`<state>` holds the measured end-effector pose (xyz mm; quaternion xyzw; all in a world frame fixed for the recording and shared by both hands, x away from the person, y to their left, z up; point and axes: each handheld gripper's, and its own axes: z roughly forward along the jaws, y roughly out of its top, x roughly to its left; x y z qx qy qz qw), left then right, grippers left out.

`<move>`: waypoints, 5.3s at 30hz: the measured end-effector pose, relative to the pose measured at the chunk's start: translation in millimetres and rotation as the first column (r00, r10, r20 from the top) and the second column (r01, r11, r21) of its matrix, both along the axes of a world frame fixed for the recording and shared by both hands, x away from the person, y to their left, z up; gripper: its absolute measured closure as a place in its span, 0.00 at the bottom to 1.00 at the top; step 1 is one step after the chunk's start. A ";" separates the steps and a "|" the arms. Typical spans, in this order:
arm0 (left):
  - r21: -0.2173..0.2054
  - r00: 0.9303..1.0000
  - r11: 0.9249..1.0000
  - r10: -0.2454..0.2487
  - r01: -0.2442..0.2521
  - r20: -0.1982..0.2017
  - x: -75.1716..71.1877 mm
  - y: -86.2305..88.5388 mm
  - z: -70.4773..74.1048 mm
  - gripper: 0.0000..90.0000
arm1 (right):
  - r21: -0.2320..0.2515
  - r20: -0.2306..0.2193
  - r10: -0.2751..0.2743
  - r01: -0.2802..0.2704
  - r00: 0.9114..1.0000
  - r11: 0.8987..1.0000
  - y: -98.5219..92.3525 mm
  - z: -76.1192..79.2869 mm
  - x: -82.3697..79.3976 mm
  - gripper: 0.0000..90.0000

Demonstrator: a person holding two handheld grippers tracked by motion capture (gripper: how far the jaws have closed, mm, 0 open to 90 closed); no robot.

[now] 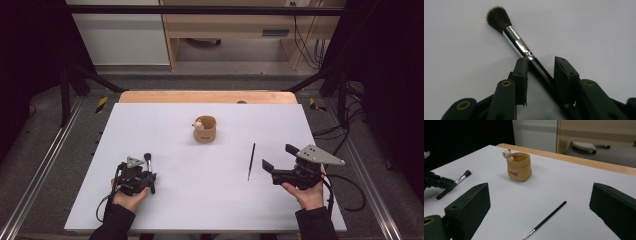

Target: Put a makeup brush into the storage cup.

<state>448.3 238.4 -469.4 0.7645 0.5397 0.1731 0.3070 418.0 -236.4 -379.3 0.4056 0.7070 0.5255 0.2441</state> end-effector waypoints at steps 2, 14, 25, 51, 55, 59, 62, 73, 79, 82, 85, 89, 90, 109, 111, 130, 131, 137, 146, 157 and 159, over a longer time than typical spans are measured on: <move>-0.005 1.000 1.000 -0.007 0.007 -0.004 0.1 0.3 0.2 0.74 | 0.002 0.001 -0.002 0.002 1.000 1.000 0.0 0.1 0.0 0.04; -0.009 0.999 0.999 -0.045 0.045 -0.017 0.9 0.8 1.4 0.84 | 0.002 -0.002 0.000 0.000 1.000 1.000 0.3 -0.4 0.2 0.04; 0.040 0.996 0.995 -0.090 0.091 -0.018 0.8 -0.8 2.8 0.87 | 0.001 -0.005 0.001 -0.001 1.000 1.000 0.8 -1.2 0.8 0.04; 0.020 0.984 0.984 -0.176 0.176 0.001 9.6 7.4 42.3 0.33 | 0.006 -0.010 0.001 -0.001 1.000 1.000 -1.0 -0.9 1.5 0.04; 0.034 0.982 0.981 -0.189 0.189 0.002 14.6 7.2 51.5 0.28 | 0.006 -0.010 -0.001 0.001 1.000 1.000 -1.6 -0.7 1.7 0.04; 0.063 0.980 0.978 -0.199 0.201 -0.026 22.5 5.2 58.1 0.24 | 0.006 -0.012 0.000 0.000 1.000 1.000 -2.5 -0.2 1.7 0.04; 0.076 0.975 0.973 -0.213 0.217 -0.058 28.1 1.1 60.4 0.25 | 0.007 -0.011 0.000 0.000 1.000 1.000 -3.1 0.3 1.5 0.04; 0.135 0.957 0.955 -0.242 0.264 -0.159 45.2 -10.7 49.6 0.27 | 0.007 -0.014 0.004 -0.004 1.000 1.000 -3.2 1.0 1.7 0.04; 0.148 0.947 0.949 -0.247 0.279 -0.204 52.0 -16.4 42.1 0.31 | 0.003 -0.017 0.010 -0.010 1.000 1.000 -2.7 0.6 1.9 0.04; 0.146 0.943 0.948 -0.247 0.283 -0.221 54.6 -18.4 39.4 0.34 | 0.003 -0.018 0.009 -0.009 1.000 1.000 -2.6 0.3 2.4 0.04; 0.148 0.939 0.946 -0.249 0.288 -0.237 57.0 -19.7 37.3 0.38 | 0.006 -0.021 0.011 -0.011 1.000 1.000 -2.0 0.3 2.2 0.04; 0.147 0.934 0.946 -0.243 0.287 -0.263 60.2 -21.5 33.3 0.44 | 0.006 -0.024 0.012 -0.012 1.000 1.000 -1.3 0.0 2.5 0.04; 0.148 0.930 0.945 -0.246 0.293 -0.271 61.0 -21.9 32.2 0.46 | 0.001 -0.026 0.013 -0.013 1.000 1.000 -1.4 -0.1 2.5 0.05; 0.158 0.916 0.947 -0.214 0.280 -0.339 63.2 -26.1 23.7 0.74 | -0.002 -0.026 0.025 -0.025 0.999 1.000 -0.9 0.4 2.2 0.05; 0.162 0.917 0.948 -0.207 0.275 -0.341 63.4 -26.0 23.7 0.75 | -0.002 -0.028 0.025 -0.025 0.999 1.000 -0.7 0.3 2.2 0.05; 0.192 0.913 0.943 -0.188 0.270 -0.363 64.4 -28.9 24.1 0.86 | -0.004 -0.031 0.028 -0.028 0.999 1.000 0.5 0.6 2.0 0.05; 0.196 0.911 0.941 -0.190 0.275 -0.365 64.5 -28.8 24.2 0.86 | -0.004 -0.030 0.028 -0.028 0.999 1.000 0.5 0.7 2.0 0.05; 0.196 0.911 0.940 -0.194 0.279 -0.364 64.8 -29.1 24.0 0.86 | -0.004 -0.031 0.029 -0.029 0.999 1.000 0.6 0.7 2.0 0.05; 0.195 0.905 0.934 -0.213 0.300 -0.368 65.4 -29.1 24.6 0.87 | -0.001 -0.031 0.030 -0.030 0.999 1.000 0.4 0.9 1.9 0.05; 0.185 0.907 0.926 -0.254 0.328 -0.337 61.6 -28.2 34.0 0.87 | 0.002 -0.030 0.031 -0.031 0.999 1.000 0.4 0.9 2.1 0.05; 0.184 0.908 0.925 -0.260 0.332 -0.330 60.2 -28.5 37.9 0.88 | 0.001 -0.028 0.033 -0.033 0.999 0.999 -0.2 1.3 1.7 0.05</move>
